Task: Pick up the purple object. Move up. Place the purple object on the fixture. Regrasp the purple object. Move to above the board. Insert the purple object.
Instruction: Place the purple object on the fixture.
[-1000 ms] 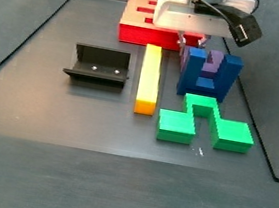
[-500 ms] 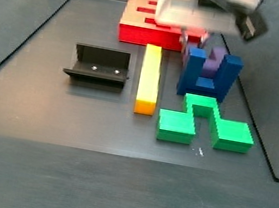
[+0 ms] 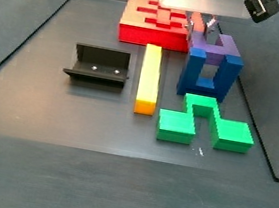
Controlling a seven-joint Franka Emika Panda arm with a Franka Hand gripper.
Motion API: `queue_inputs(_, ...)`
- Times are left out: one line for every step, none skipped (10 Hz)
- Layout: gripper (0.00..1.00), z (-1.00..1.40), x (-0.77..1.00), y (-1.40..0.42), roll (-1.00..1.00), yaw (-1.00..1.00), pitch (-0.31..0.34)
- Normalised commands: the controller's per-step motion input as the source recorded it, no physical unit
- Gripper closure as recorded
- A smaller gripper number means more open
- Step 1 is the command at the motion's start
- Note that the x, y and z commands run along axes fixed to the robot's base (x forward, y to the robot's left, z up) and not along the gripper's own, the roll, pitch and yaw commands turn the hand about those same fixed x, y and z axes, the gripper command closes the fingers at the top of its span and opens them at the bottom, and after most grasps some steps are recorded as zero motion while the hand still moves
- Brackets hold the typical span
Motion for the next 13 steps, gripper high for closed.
queue_inputs(1.0, 0.0, 0.0, -0.14, 0.0, 0.0, 0.0)
queue_inputs(1.0, 0.47, 0.01, -0.16, -0.09, 0.0, -0.257)
queue_inputs(1.0, 0.83, 0.03, -0.15, -0.27, 0.0, -0.443)
queue_inputs(1.0, 0.97, 0.04, -0.17, -0.23, 0.0, -0.443)
queue_inputs(1.0, 0.98, 0.21, -0.2, -0.12, 0.02, -0.283)
queue_inputs(1.0, 0.83, 0.41, -0.17, 0.0, 0.09, 0.0)
queue_inputs(1.0, 0.71, 0.62, -0.05, 0.09, 0.15, 0.38)
queue_inputs(1.0, 0.49, 0.64, 0.0, -0.07, 0.07, 0.246)
queue_inputs(1.0, 0.21, 0.59, 0.0, -0.36, 0.03, 0.151)
queue_inputs(1.0, 0.19, 0.74, 0.0, -0.7, 0.0, 0.251)
queue_inputs(1.0, 0.1, 0.85, 0.0, -0.82, 0.0, 0.157)
queue_inputs(1.0, 0.09, 0.81, 0.0, -0.87, 0.0, 0.0)
queue_inputs(1.0, 0.12, 0.78, 0.0, -0.86, 0.0, -0.023)
